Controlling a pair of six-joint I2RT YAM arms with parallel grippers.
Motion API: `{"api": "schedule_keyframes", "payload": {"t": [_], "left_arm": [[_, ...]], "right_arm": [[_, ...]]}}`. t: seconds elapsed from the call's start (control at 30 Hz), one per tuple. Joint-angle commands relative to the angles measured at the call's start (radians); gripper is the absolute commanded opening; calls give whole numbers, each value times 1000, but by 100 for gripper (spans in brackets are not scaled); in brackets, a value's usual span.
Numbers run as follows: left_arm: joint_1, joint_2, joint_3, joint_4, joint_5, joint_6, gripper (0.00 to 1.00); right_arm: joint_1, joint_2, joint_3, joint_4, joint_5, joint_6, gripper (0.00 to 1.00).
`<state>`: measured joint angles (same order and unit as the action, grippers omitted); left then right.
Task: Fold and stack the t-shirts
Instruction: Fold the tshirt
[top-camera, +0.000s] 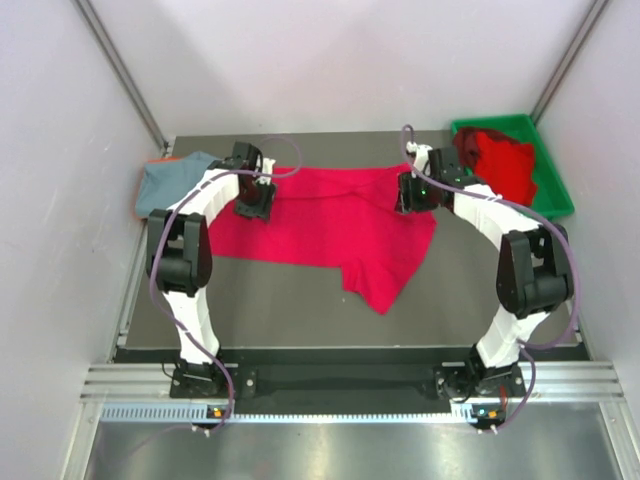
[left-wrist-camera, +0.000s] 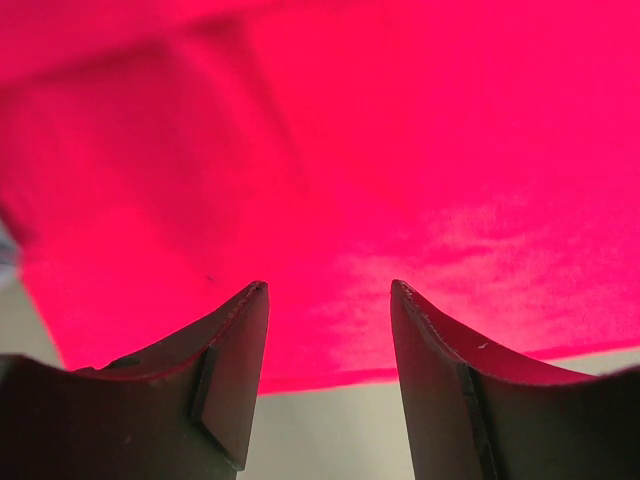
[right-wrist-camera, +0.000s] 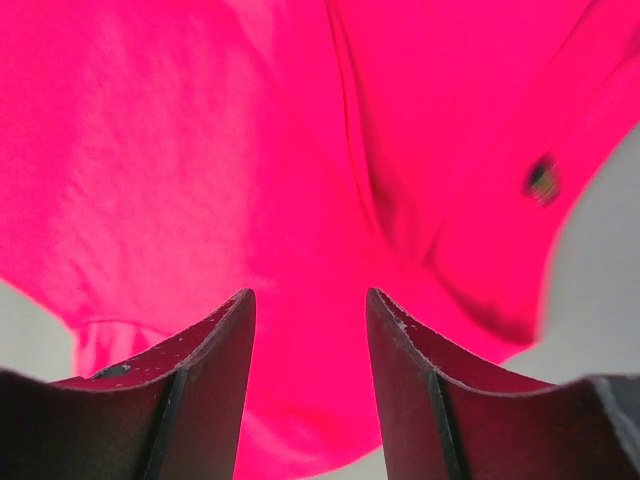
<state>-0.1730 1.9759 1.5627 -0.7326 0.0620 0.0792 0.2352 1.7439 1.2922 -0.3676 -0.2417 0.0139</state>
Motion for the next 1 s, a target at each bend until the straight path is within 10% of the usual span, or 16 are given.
{"api": "schedule_keyframes", "payload": {"t": [0.0, 0.97], "left_arm": [[4, 21, 62, -91, 45, -41, 57], [-54, 189, 142, -139, -27, -39, 57]], "right_arm": [[-34, 37, -44, -4, -116, 201, 49], [-272, 258, 104, -21, -48, 284, 48]]}}
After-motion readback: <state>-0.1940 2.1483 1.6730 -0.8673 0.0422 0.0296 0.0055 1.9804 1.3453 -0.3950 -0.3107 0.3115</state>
